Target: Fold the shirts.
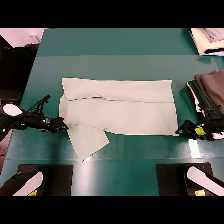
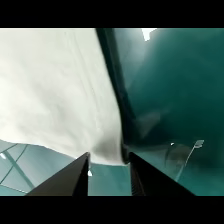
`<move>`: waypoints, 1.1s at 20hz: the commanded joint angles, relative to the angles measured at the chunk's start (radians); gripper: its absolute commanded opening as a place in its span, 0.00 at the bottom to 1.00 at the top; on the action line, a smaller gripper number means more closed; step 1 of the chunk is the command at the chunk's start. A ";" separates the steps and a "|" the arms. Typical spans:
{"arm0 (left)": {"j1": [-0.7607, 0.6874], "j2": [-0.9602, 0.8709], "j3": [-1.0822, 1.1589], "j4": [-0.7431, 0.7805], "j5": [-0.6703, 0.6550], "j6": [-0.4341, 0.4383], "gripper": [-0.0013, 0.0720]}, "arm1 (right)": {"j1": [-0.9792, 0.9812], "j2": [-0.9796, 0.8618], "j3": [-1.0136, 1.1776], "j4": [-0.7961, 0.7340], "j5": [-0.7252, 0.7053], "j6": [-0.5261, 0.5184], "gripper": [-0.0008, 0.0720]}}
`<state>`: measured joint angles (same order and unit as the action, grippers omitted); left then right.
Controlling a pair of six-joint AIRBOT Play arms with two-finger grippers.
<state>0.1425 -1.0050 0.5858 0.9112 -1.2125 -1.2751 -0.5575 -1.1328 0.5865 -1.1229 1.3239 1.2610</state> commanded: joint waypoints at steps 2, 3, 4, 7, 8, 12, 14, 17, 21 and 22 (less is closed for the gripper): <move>0.001 0.000 0.001 0.000 -0.002 0.000 0.05 | -0.001 -0.001 -0.008 0.024 -0.016 -0.027 0.17; 0.001 0.000 0.001 0.000 -0.003 0.000 0.05 | -0.001 -0.001 -0.008 0.024 -0.015 -0.043 0.03; 0.001 0.000 0.001 0.001 -0.003 0.001 0.05 | -0.001 0.000 -0.007 0.023 -0.015 -0.043 0.03; 0.001 0.001 0.018 0.040 -0.074 -0.001 0.05 | -0.001 0.000 0.055 -0.041 0.067 -0.041 0.03; 0.001 0.006 0.036 0.067 -0.127 -0.010 0.05 | -0.001 0.000 0.098 -0.087 0.127 -0.029 0.03; 0.001 0.162 0.043 0.071 -0.253 -0.074 0.05 | -0.001 0.053 0.219 -0.204 0.311 0.003 0.03; 0.001 0.241 0.043 0.031 -0.314 -0.108 0.05 | -0.001 0.122 0.237 -0.214 0.305 0.014 0.03; 0.001 0.249 0.086 -0.067 -0.261 -0.105 0.05 | 0.024 0.183 0.282 -0.204 0.247 0.018 0.03; 0.001 0.206 0.229 -0.066 -0.015 -0.083 0.05 | 0.140 0.133 0.401 -0.205 0.178 0.044 0.03; 0.001 0.175 0.264 -0.066 0.005 -0.079 0.05 | 0.171 0.105 0.432 -0.206 0.166 0.045 0.03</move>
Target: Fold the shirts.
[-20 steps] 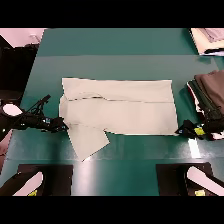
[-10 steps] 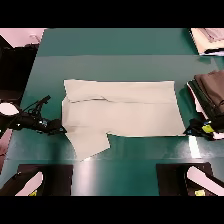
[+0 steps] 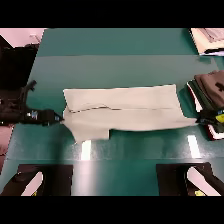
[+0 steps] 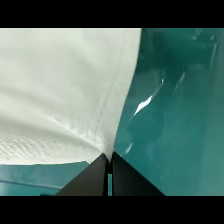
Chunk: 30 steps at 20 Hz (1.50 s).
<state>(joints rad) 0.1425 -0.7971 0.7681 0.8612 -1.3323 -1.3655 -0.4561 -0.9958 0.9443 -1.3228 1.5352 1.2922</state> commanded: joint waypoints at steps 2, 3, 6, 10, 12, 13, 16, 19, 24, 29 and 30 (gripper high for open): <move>0.001 -0.097 0.136 -0.017 0.151 0.019 0.05 | 0.124 -0.106 0.143 -0.009 -0.079 0.041 0.03; 0.001 -0.134 0.159 -0.017 0.168 0.035 0.05 | 0.145 -0.149 0.180 -0.010 -0.097 0.060 0.03; 0.001 -0.246 0.219 -0.018 0.244 0.040 0.05 | 0.192 -0.273 0.280 -0.009 -0.123 0.073 0.03; 0.001 -0.385 0.251 -0.041 0.379 0.074 0.05 | 0.234 -0.418 0.398 -0.006 -0.182 0.109 0.03; 0.001 -0.447 0.252 -0.095 0.454 0.120 0.05 | 0.251 -0.485 0.452 -0.005 -0.223 0.133 0.03; 0.001 -0.477 0.252 -0.134 0.491 0.142 0.05 | 0.260 -0.516 0.475 -0.004 -0.240 0.151 0.03; 0.001 -0.538 0.252 -0.206 0.600 0.148 0.66 | 0.261 -0.601 0.524 0.108 -0.333 0.189 0.51; 0.001 -0.549 0.256 -0.256 0.650 0.106 0.87 | 0.216 -0.644 0.564 0.314 -0.352 0.164 0.79; 0.001 -0.547 0.291 -0.258 0.355 0.190 0.06 | 0.076 -0.637 0.528 0.328 -0.109 0.019 0.79; -0.023 -0.547 0.286 -0.233 0.163 0.207 0.05 | -0.033 -0.639 0.404 0.337 -0.102 -0.077 0.81; -0.048 -0.547 0.286 -0.213 0.161 0.206 0.05 | -0.031 -0.646 0.391 0.336 -0.118 -0.089 0.81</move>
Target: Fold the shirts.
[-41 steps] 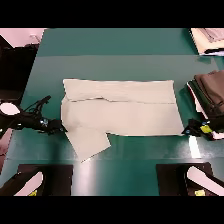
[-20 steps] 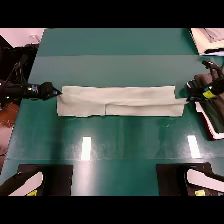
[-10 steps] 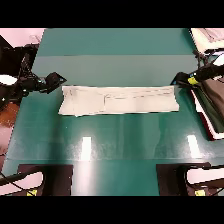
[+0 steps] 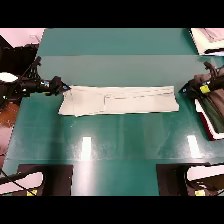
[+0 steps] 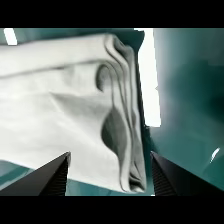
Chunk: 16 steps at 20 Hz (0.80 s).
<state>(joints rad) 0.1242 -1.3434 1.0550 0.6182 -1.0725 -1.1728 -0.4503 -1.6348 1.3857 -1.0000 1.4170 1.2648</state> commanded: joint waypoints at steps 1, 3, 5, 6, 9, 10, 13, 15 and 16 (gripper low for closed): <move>-0.063 -0.001 0.000 0.044 -0.096 0.014 0.05 | -0.037 -0.019 -0.056 0.015 -0.006 -0.075 0.81; -0.139 -0.001 0.000 0.057 -0.072 0.014 0.05 | -0.031 -0.054 -0.056 0.040 -0.002 -0.100 0.81; -0.202 -0.001 0.000 0.057 -0.030 0.012 0.05 | -0.018 -0.089 -0.056 0.095 -0.004 -0.132 0.81; -0.224 -0.001 0.000 0.056 -0.013 0.011 0.05 | -0.015 -0.104 -0.056 0.119 -0.003 -0.145 0.81; -0.257 -0.001 0.000 0.055 0.006 0.002 0.05 | 0.004 -0.139 -0.056 0.172 -0.003 -0.161 0.81; -0.257 -0.001 0.000 0.056 0.006 -0.008 0.05 | 0.008 -0.147 -0.056 0.169 -0.004 -0.161 0.81; -0.257 -0.001 0.000 0.055 0.007 -0.011 0.05 | 0.035 -0.166 -0.056 0.170 -0.006 -0.169 0.58; -0.257 -0.001 0.000 0.056 0.005 -0.035 0.05 | 0.045 -0.164 -0.051 0.177 -0.019 -0.201 0.18; -0.257 -0.002 0.000 0.056 0.006 -0.041 0.05 | 0.053 -0.164 -0.042 0.188 -0.018 -0.218 0.03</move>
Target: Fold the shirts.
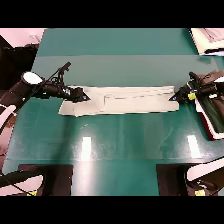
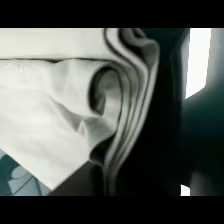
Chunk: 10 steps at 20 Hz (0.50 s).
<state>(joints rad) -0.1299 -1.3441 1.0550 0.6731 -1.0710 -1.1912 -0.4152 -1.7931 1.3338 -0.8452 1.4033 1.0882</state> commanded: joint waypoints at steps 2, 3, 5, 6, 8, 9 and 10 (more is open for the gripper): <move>-0.004 -0.006 0.001 -0.003 0.035 -0.048 0.05 | 0.021 0.004 0.048 0.042 0.013 -0.042 0.03; -0.009 -0.007 0.004 0.001 0.051 -0.064 0.05 | 0.023 0.013 0.072 0.042 0.030 -0.041 0.03; -0.044 -0.032 0.049 0.008 0.069 -0.066 0.05 | 0.036 0.041 0.135 0.042 0.076 -0.006 0.03; -0.073 -0.059 0.094 0.017 0.077 -0.066 0.05 | 0.045 0.062 0.171 0.042 0.095 0.015 0.03; -0.140 -0.144 0.213 0.063 0.090 -0.068 0.05 | 0.069 0.101 0.248 0.042 0.135 0.058 0.03; -0.170 -0.197 0.277 0.081 0.092 -0.080 0.05 | 0.087 0.117 0.289 0.042 0.149 0.090 0.03; -0.200 -0.256 0.343 0.094 0.091 -0.100 0.05 | 0.108 0.135 0.332 0.042 0.153 0.122 0.03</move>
<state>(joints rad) -0.2569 -1.4895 1.2568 0.7193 -0.9966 -1.2598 -0.3458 -1.7020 1.5661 -0.8062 1.5112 1.1305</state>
